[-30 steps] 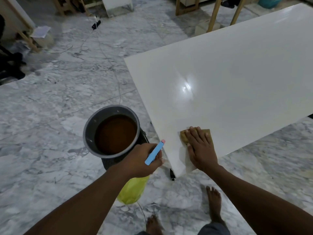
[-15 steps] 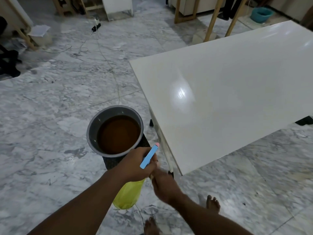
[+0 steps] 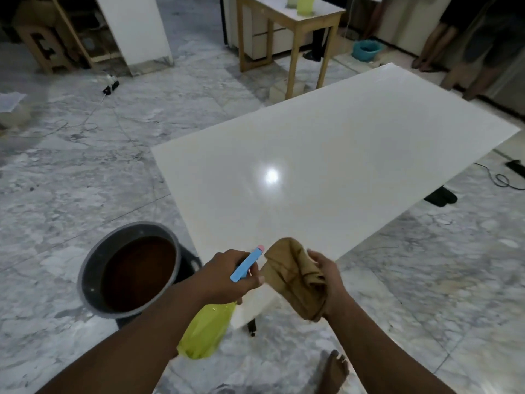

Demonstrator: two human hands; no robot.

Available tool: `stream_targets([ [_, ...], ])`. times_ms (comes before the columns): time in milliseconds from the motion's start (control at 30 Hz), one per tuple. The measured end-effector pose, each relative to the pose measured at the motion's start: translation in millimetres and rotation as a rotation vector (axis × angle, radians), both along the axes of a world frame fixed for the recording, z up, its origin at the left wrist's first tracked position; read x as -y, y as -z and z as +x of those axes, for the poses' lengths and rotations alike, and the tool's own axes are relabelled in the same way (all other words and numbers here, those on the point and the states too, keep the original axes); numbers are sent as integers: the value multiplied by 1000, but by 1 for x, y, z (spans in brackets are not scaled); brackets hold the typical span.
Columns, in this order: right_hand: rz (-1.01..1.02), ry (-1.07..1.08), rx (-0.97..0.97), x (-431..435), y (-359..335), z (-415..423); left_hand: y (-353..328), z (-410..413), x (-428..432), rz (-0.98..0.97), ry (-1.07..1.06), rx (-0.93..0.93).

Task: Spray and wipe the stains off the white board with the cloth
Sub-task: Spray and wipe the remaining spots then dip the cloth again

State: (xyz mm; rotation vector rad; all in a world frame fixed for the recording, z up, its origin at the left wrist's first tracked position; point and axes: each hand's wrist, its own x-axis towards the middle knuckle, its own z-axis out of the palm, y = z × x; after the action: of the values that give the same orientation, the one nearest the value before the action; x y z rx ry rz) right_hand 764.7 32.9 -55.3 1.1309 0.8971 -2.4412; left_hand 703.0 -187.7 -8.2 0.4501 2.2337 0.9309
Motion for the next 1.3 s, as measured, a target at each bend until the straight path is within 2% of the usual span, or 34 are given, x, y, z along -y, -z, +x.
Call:
stream_targets([
  [133, -144, 229, -89, -105, -14, -3, -10, -12, -109, -29, 164, 43],
  [333, -171, 296, -158, -249, -36, -14, -22, -27, -272, -73, 309, -6],
  [567, -64, 353, -208, -397, -57, -35, -37, -54, -420, -67, 412, -87],
  [733, 63, 494, -141, -481, -52, -67, -37, -91, -495, -29, 447, -108],
  [1033, 226, 536, -29, -638, -44, -138, -43, -181, -659, 26, 551, -136],
  [1133, 183, 591, -37, -682, -46, -157, -49, -204, -716, -4, 605, -200],
  [1300, 149, 575, -94, -752, -53, -194, -50, -233, -806, -53, 667, -146],
])
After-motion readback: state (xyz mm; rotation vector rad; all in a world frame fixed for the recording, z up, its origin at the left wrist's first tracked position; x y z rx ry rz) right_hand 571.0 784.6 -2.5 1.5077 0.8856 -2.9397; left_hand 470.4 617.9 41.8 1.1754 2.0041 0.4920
